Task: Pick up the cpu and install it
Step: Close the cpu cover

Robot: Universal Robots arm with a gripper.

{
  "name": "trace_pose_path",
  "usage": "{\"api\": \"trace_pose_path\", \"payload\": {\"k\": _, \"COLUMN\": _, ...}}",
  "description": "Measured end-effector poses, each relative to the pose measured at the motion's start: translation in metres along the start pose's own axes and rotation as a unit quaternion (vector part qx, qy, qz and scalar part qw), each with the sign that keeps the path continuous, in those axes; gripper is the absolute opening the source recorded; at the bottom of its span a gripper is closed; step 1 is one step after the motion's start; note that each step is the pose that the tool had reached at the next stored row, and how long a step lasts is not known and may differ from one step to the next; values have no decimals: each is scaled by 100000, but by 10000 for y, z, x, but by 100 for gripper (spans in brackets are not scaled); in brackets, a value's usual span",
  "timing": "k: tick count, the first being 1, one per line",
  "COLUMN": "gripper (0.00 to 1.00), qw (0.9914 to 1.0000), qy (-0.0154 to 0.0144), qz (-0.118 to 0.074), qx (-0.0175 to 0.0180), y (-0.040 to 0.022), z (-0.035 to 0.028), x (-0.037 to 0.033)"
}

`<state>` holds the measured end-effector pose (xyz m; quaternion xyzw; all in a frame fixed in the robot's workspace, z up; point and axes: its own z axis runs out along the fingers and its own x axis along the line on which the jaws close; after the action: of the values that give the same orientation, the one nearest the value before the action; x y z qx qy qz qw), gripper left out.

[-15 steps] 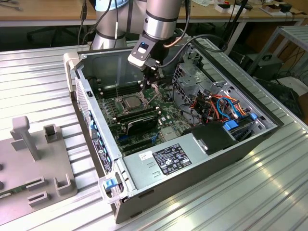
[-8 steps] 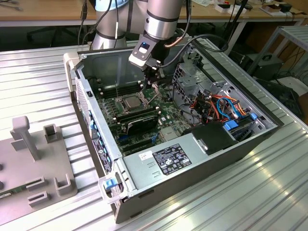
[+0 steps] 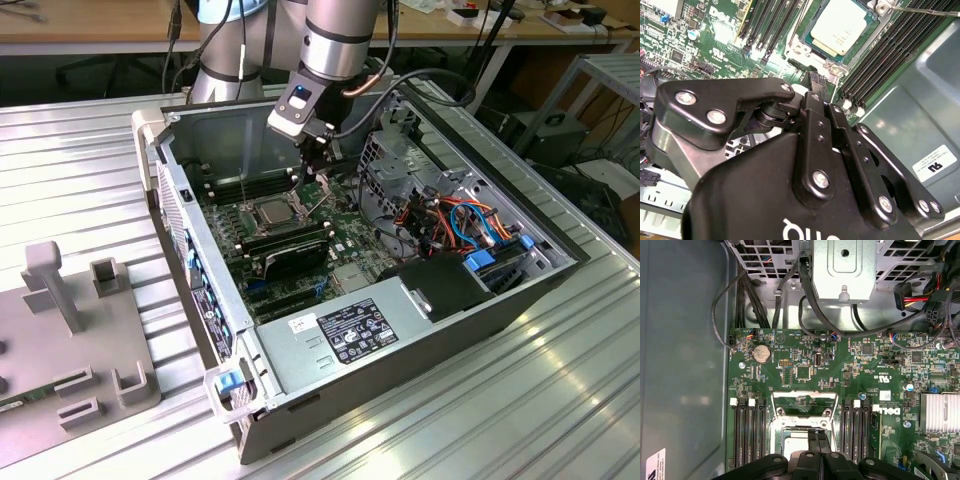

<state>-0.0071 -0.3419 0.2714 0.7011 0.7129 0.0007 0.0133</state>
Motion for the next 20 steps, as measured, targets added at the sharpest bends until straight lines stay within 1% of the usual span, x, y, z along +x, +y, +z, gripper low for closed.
{"api": "trace_pose_path", "payload": {"k": 7, "gripper": 11, "qw": 100000, "qy": -3, "qz": 0, "qx": 3, "y": 0, "z": -6, "x": 0}}
{"api": "trace_pose_path", "payload": {"k": 10, "gripper": 11, "qw": 100000, "qy": -5, "qz": 0, "qx": 2, "y": 16, "z": -7, "x": -1}}
{"api": "trace_pose_path", "payload": {"k": 14, "gripper": 11, "qw": 100000, "qy": -5, "qz": 0, "qx": 4, "y": 56, "z": -6, "x": -1}}
{"api": "trace_pose_path", "payload": {"k": 17, "gripper": 11, "qw": 100000, "qy": -8, "qz": -2, "qx": 5, "y": 112, "z": -5, "x": -2}}
{"api": "trace_pose_path", "payload": {"k": 19, "gripper": 11, "qw": 100000, "qy": 2, "qz": -1, "qx": 2, "y": 207, "z": -2, "x": -3}}
{"api": "trace_pose_path", "payload": {"k": 20, "gripper": 11, "qw": 100000, "qy": 5, "qz": -4, "qx": -2, "y": 236, "z": -1, "x": -3}}
